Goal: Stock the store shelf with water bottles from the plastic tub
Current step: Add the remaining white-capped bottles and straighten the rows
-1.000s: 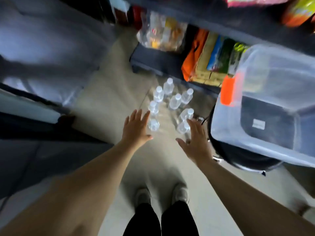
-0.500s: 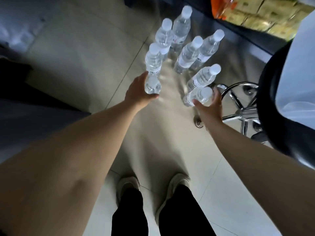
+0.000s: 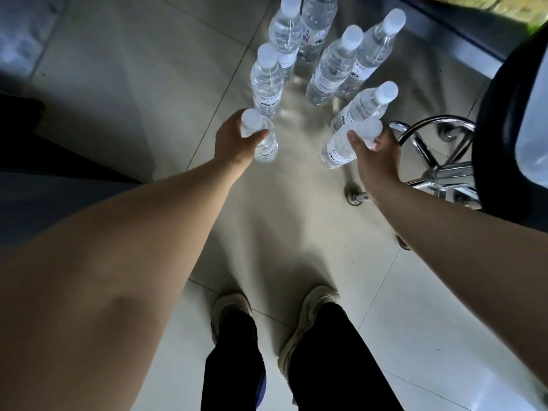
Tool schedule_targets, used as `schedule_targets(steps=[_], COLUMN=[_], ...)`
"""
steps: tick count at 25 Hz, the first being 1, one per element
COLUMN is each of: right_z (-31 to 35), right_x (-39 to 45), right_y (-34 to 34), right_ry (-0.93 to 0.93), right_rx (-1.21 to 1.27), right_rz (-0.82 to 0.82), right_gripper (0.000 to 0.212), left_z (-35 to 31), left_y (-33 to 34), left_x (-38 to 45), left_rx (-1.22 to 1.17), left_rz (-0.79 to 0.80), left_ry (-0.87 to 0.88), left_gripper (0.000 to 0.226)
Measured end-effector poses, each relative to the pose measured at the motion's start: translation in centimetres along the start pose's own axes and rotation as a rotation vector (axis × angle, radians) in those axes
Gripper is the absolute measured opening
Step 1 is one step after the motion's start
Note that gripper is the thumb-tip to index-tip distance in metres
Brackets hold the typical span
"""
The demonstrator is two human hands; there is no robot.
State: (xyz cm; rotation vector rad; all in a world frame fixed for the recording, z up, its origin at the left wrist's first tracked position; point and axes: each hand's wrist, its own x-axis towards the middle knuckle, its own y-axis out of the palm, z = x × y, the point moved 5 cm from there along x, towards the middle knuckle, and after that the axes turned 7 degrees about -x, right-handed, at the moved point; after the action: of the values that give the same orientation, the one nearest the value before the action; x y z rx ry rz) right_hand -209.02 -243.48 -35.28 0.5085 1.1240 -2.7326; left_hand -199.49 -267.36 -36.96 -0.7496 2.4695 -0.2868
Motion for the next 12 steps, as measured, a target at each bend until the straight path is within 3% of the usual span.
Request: schedule_targets(steps=[5,8,12], right_z=[7.9,13.8,23.4], right_x=[-6.3,-10.1,-13.9], right_y=[-3.6,-7.3,-14.2], right_ry=[-0.038,-0.073,-0.110], right_rx=[0.120,0.146,0.255], right_rz=[0.022,0.035,0.063], right_gripper=[0.041,0.038,0.039], left_z=[-6.4,-13.0,-25.0], left_y=[-4.5,-7.2,-10.6], left_x=[-5.8,-9.8,-13.7], left_rx=[-0.098,-0.117,-0.128], left_rz=[-0.079,-0.180,-0.145], left_ry=[-0.005,-0.034,0.031], left_gripper=[0.024,0.025,0.025])
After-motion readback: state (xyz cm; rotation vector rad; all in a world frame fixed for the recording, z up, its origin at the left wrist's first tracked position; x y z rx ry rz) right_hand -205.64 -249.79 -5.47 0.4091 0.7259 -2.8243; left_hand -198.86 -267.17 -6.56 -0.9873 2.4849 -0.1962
